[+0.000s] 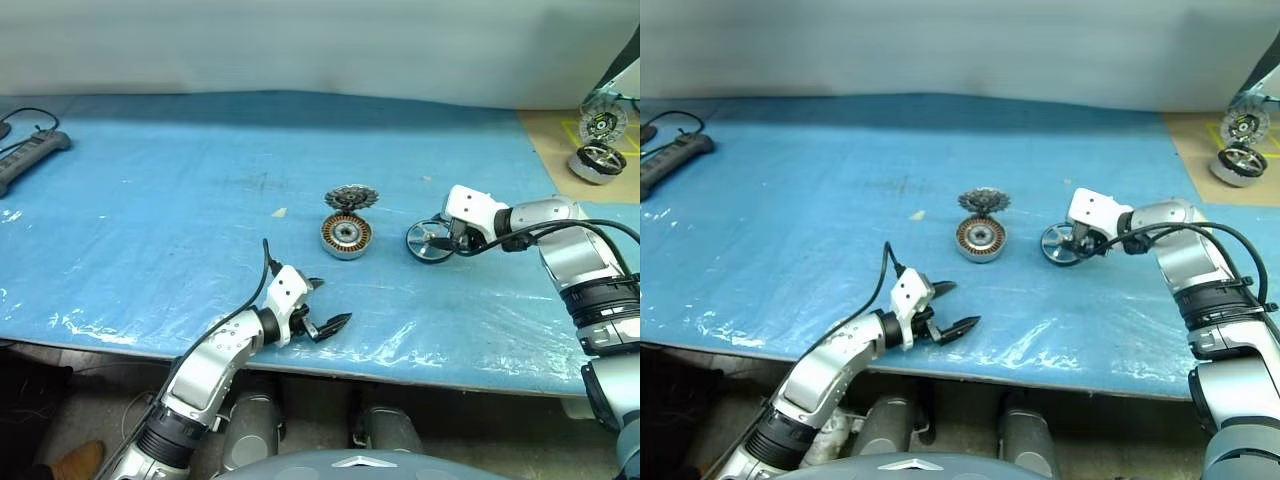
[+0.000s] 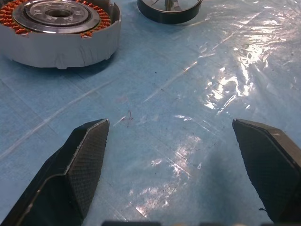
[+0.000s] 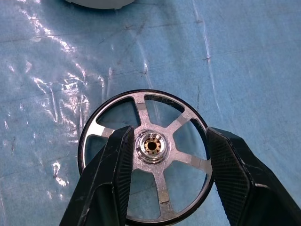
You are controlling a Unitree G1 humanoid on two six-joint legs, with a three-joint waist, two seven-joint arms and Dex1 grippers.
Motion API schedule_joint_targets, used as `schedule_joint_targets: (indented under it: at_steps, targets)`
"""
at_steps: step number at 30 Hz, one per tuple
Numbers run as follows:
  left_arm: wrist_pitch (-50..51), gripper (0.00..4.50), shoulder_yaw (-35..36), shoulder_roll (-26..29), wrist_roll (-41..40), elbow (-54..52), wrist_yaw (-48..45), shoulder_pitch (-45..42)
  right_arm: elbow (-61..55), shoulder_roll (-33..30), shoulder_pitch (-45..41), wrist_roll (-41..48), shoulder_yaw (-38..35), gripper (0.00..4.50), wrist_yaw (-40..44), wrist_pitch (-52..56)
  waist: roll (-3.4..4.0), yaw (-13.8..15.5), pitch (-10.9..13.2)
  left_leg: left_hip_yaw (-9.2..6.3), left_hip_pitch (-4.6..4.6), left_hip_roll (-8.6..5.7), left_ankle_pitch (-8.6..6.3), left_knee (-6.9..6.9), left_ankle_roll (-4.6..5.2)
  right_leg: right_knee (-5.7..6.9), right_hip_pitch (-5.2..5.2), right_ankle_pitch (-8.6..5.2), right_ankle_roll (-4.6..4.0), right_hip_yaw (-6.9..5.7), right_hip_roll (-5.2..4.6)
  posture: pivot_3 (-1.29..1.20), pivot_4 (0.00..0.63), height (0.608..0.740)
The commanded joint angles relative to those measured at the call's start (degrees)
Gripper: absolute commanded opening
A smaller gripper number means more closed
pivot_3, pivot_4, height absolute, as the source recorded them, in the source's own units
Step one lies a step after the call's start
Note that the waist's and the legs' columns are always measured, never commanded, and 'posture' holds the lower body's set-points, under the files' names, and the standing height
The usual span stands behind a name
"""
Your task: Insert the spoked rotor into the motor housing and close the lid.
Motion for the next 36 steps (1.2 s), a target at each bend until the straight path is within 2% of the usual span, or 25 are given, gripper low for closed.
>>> schedule_joint_targets:
  at_steps: [1,7,21,24,29,30,36]
  targets:
    - [0.0,4.5,0.1,0.0,-0.6,-2.3,0.0,0.3,-1.0,-1.1,0.3,0.0,0.0,2.51,1.8,-1.4,0.0,0.0,0.0,0.0,0.0,0.0,0.0,0.0,0.01,0.0,0.0,0.0,0.0,0.0,0.0,0.0,0.15,0.74]
    - [0.3,4.5,0.1,0.0,-0.8,-2.6,-0.1,0.5,-1.6,-1.2,1.6,-0.8,0.2,2.51,2.9,-1.8,0.0,0.0,0.0,0.0,0.0,0.0,-0.01,0.04,0.01,0.0,0.02,0.0,0.0,0.0,0.0,0.0,0.15,0.74]
    - [-0.4,4.5,-0.6,0.0,-0.3,-1.8,-0.5,0.3,6.5,-2.8,2.5,-5.3,2.3,2.51,2.0,-6.3,-0.02,0.1,0.0,-0.01,0.28,0.01,-0.07,0.2,0.05,0.03,0.34,0.0,0.0,0.0,-0.02,0.0,0.15,0.74]
    - [-0.6,4.5,-0.8,0.0,-0.1,-1.6,-0.6,0.4,6.3,-3.0,3.1,-5.5,2.8,1.98,2.8,-6.7,-0.05,0.1,0.0,-0.02,0.5,0.0,-0.08,0.2,0.05,0.0,0.54,0.0,0.0,0.01,-0.03,0.0,0.15,0.74]
    - [-0.7,4.5,-1.0,0.0,0.0,-1.5,-0.5,0.4,1.9,-2.6,4.3,-4.4,2.6,0.37,4.5,-5.1,-0.15,0.0,0.0,-0.02,1.07,-0.02,-0.11,0.01,0.06,-0.27,1.17,-0.02,0.03,0.02,-0.03,0.0,0.15,0.74]
    - [-0.7,4.5,-1.0,0.0,0.0,-1.4,-0.5,0.3,1.6,-2.5,4.4,-4.5,2.6,0.23,4.6,-4.8,-0.16,0.0,0.0,-0.02,1.09,-0.03,-0.11,-0.03,0.06,-0.28,1.17,-0.02,0.04,0.02,-0.03,0.0,0.15,0.74]
    - [-0.8,4.5,-0.9,-0.1,0.0,-1.2,-0.5,0.2,-0.4,-3.1,5.2,-4.6,2.5,0.24,5.7,-4.1,-0.16,0.0,0.0,-0.01,1.09,-0.03,-0.1,-0.22,0.05,-0.32,1.08,-0.03,0.03,0.01,-0.02,0.0,0.15,0.74]
